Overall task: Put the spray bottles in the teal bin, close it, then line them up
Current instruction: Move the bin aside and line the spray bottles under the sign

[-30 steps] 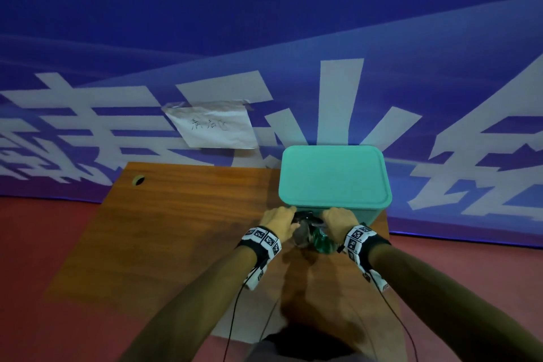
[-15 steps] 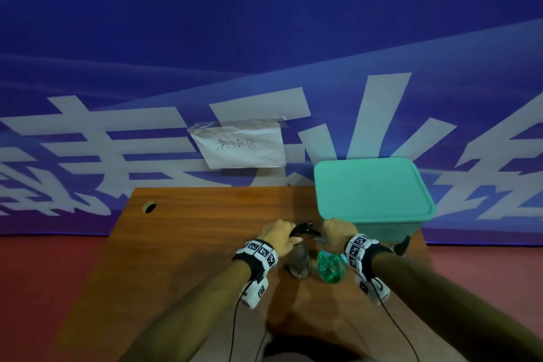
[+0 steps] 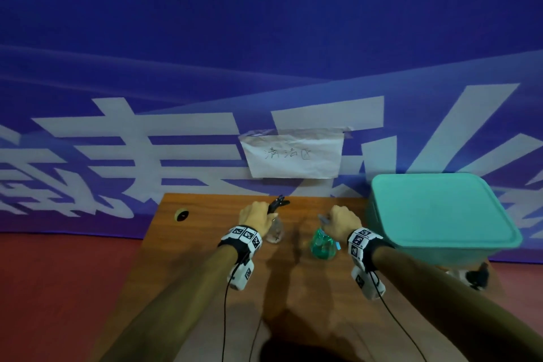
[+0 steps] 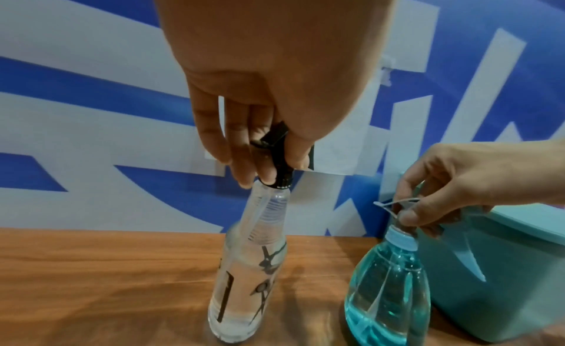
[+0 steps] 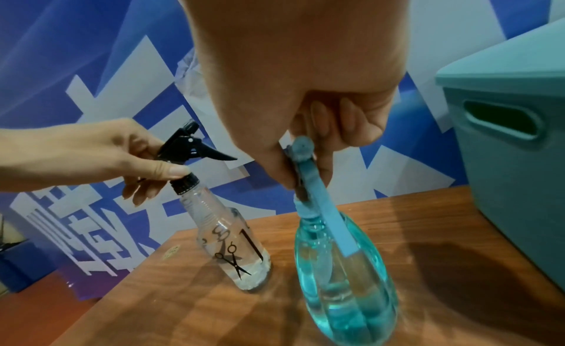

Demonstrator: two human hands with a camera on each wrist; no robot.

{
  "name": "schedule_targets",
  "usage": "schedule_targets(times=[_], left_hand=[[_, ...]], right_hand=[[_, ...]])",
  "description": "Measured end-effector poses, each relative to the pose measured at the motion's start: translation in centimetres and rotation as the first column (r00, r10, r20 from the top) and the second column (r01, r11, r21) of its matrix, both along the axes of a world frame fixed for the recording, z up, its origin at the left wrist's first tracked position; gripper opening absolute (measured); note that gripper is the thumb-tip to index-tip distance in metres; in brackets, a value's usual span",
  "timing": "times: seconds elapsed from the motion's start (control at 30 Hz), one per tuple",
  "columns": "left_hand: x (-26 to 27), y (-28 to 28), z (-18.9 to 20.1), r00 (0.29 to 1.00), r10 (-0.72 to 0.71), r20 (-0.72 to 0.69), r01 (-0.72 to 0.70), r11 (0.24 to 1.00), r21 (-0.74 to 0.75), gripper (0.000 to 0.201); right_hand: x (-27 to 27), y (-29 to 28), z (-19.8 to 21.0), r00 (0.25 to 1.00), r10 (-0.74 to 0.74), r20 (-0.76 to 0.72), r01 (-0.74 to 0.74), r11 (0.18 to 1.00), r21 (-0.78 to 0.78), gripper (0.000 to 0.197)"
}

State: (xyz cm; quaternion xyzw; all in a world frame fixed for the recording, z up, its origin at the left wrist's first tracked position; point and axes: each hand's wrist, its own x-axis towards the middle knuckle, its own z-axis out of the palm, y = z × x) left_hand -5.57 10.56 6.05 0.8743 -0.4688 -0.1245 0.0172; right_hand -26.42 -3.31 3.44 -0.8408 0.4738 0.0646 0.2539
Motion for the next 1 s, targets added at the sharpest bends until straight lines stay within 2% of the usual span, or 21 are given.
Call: schedule_targets(times=[0.17, 0.37, 0.5, 0.63, 0.73, 0.8, 0.93, 1.0], left_hand=[[4.6, -0.7, -1.1, 0.998, 0.056, -0.009, -0.056, 0.998, 0.002, 0.027], [7.4, -2.0, -2.0, 0.999, 0.042, 0.001, -0.042, 0.998, -0.044, 0.025], [8.6, -3.8, -2.3, 0.999, 0.037, -0.013, -0.037, 0.998, -0.056, 0.028], [9.3, -5.8, -2.4, 0.999, 0.007, -0.047, -0.011, 0.996, -0.091, 0.034], [9.5, -6.9, -2.6, 0.997, 0.017, -0.080, -0.026, 0.994, -0.109, 0.033], [9.8, -7.4, -2.9, 0.996, 0.027, -0.087, -0.037, 0.993, -0.116, 0.031], [10.5, -7.9, -3.0, 0.991, -0.008, -0.135, -0.012, 0.990, -0.144, 0.013], [11.0, -8.2, -3.0, 0.987, -0.025, -0.156, 0.002, 0.989, -0.146, 0.014]], right_hand=[[3.8, -1.4, -0.5, 0.997, -0.070, 0.039, 0.069, 0.997, 0.014, 0.045], [7.3, -2.8, -2.0, 0.988, -0.078, 0.131, 0.083, 0.996, -0.033, 0.020], [9.0, -3.5, -3.0, 0.985, -0.072, 0.157, 0.085, 0.993, -0.078, 0.026], [10.0, -3.9, -3.9, 0.992, -0.006, 0.126, 0.024, 0.990, -0.139, 0.034], [10.6, -4.4, -4.4, 0.990, 0.027, 0.136, 0.003, 0.977, -0.214, 0.029], [11.1, -4.9, -4.4, 0.990, 0.090, 0.105, -0.060, 0.964, -0.260, 0.023], [12.5, -6.2, -4.8, 0.972, 0.237, 0.014, -0.219, 0.918, -0.332, 0.028], [13.0, -6.6, -4.9, 0.959, 0.281, -0.038, -0.276, 0.895, -0.350, 0.025]])
